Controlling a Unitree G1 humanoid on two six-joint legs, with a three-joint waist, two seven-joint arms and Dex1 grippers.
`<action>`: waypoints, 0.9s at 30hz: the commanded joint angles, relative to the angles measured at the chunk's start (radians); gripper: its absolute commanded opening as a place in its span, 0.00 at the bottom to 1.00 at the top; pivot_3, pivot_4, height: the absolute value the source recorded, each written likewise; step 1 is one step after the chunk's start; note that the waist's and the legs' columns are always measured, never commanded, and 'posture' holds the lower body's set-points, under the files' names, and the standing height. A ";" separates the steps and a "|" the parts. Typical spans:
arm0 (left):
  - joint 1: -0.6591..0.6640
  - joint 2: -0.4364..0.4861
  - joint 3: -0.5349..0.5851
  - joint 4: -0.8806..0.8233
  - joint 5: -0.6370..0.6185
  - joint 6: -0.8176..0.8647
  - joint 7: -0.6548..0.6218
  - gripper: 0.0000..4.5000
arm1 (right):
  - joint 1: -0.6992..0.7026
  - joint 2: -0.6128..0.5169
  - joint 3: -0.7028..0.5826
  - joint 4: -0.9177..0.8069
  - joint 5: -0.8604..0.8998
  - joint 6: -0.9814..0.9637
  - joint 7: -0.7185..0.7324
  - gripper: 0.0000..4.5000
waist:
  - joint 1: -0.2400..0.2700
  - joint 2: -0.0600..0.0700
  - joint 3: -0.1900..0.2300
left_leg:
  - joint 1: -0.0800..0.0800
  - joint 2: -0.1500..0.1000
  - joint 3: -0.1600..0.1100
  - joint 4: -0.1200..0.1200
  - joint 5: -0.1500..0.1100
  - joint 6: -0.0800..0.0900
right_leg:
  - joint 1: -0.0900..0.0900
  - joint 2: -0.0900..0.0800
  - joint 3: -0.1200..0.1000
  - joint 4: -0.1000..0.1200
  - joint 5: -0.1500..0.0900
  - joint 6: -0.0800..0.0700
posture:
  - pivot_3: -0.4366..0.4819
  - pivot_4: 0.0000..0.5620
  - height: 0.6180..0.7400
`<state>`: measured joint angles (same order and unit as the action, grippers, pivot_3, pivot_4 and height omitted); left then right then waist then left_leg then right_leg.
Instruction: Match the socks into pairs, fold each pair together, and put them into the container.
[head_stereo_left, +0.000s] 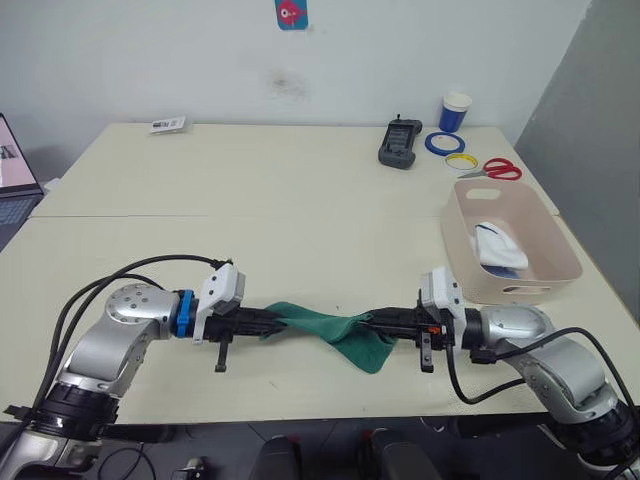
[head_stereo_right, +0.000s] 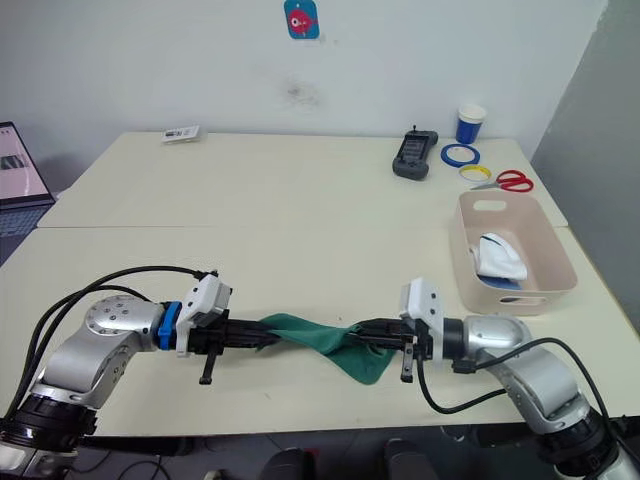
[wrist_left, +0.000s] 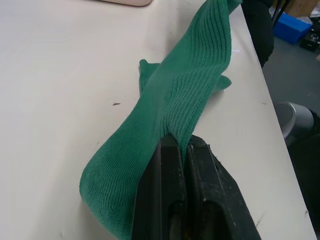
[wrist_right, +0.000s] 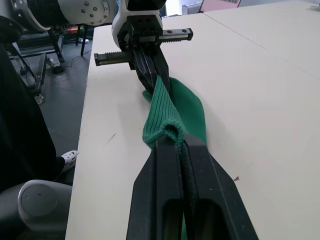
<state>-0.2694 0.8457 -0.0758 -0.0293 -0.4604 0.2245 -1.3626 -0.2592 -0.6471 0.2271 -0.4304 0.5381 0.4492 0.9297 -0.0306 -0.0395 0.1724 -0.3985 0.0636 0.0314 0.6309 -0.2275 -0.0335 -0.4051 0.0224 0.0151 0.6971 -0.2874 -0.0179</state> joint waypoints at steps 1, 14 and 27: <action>0.028 0.018 0.008 -0.016 0.067 -0.126 -0.026 0.00 | -0.020 -0.001 -0.007 -0.015 -0.020 -0.021 0.026 0.01 | 0.000 0.000 0.000 | 0.000 0.000 0.000 0.000 0.000 0.000 | 0.000 0.000 0.000 0.000 0.000 0.000 | 0.48 0.27 1.00; 0.091 0.005 0.025 -0.020 0.094 -0.197 -0.025 0.45 | 0.003 0.007 0.015 -0.044 -0.039 -0.010 0.063 0.00 | 0.001 0.000 0.000 | 0.000 0.000 0.000 0.000 0.000 0.000 | 0.000 0.000 0.000 0.000 0.000 0.000 | 0.48 0.27 1.00; 0.069 0.008 0.039 0.040 0.085 -0.198 -0.035 0.18 | 0.005 0.005 0.003 -0.051 -0.026 0.020 0.064 0.00 | 0.001 0.000 0.000 | 0.000 0.000 0.000 0.000 0.000 0.000 | 0.000 0.000 0.000 0.000 0.000 0.000 | 0.48 0.27 1.00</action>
<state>-0.1851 0.8399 -0.0724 0.0228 -0.3534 0.0198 -1.3890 -0.2541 -0.6370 0.2554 -0.4318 0.4933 0.4688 0.9834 -0.0295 -0.0395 0.1724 -0.3985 0.0639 0.0318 0.6307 -0.2275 -0.0335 -0.4052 0.0221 0.0148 0.6972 -0.2874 -0.0180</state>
